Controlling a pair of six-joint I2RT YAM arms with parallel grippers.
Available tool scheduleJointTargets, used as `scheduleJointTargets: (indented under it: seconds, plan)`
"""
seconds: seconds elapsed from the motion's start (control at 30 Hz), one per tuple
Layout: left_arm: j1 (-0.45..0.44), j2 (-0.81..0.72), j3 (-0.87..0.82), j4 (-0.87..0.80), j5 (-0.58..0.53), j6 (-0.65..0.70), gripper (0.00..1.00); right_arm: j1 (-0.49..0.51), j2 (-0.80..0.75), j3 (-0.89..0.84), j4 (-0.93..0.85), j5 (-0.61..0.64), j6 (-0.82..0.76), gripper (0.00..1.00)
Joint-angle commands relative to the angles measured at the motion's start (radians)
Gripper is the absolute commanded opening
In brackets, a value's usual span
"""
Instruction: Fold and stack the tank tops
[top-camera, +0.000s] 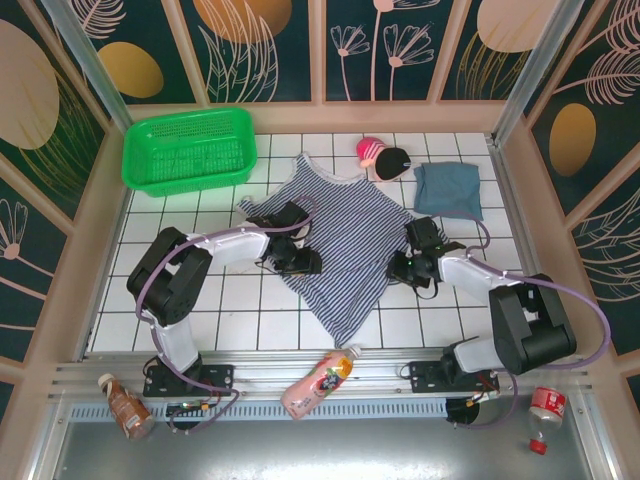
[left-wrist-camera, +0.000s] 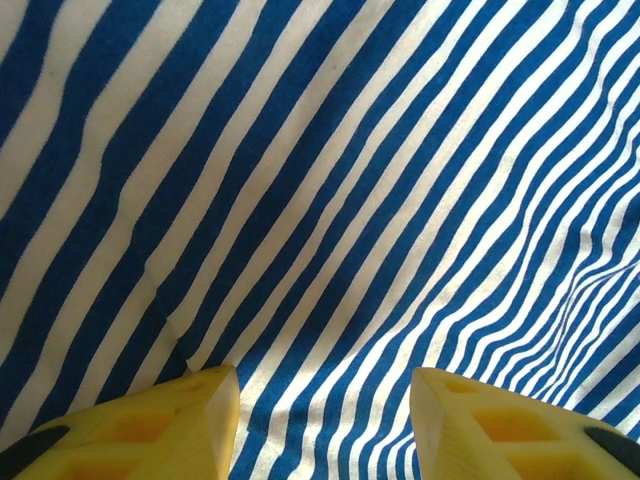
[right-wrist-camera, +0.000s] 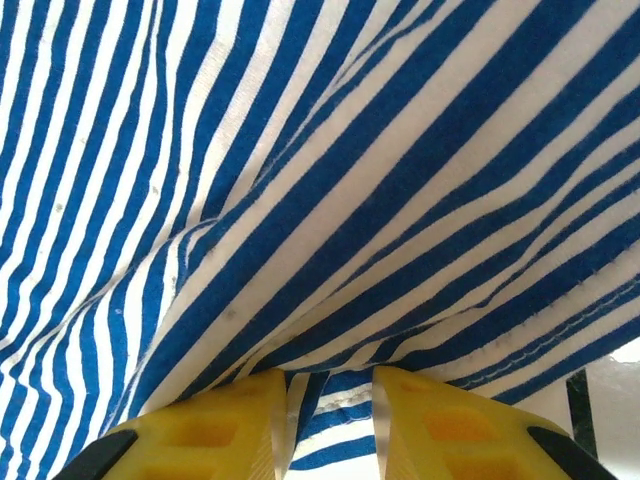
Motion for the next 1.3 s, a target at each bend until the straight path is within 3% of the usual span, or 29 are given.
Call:
scheduleJointTargets:
  seconds: [0.0,0.13,0.4,0.9,1.0,1.1,1.27]
  plan:
    - [0.009,-0.015,-0.024,0.005,-0.009,0.020,0.50,0.001,0.026,-0.010,-0.020,0.062,-0.052,0.26]
    - [0.021,-0.020,-0.037,-0.008,-0.032,0.036,0.50,0.012,0.030,-0.013,-0.089,0.147,-0.079,0.25]
    - [0.093,-0.013,-0.058,-0.038,-0.064,0.108,0.50,-0.005,-0.024,-0.069,-0.138,0.181,-0.027,0.24]
    - [0.128,0.021,0.034,-0.072,-0.036,0.180,0.50,-0.054,-0.047,0.040,-0.288,0.259,-0.040,0.24]
    - [0.128,0.015,0.061,-0.077,0.006,0.173,0.50,-0.010,-0.155,0.063,-0.232,0.213,-0.064,0.23]
    - [0.127,-0.007,0.057,-0.060,0.060,0.138,0.50,0.054,-0.194,0.050,-0.126,0.057,-0.112,0.23]
    - [0.126,-0.086,0.037,-0.070,0.074,0.075,0.50,0.140,-0.106,0.022,-0.014,-0.092,-0.162,0.21]
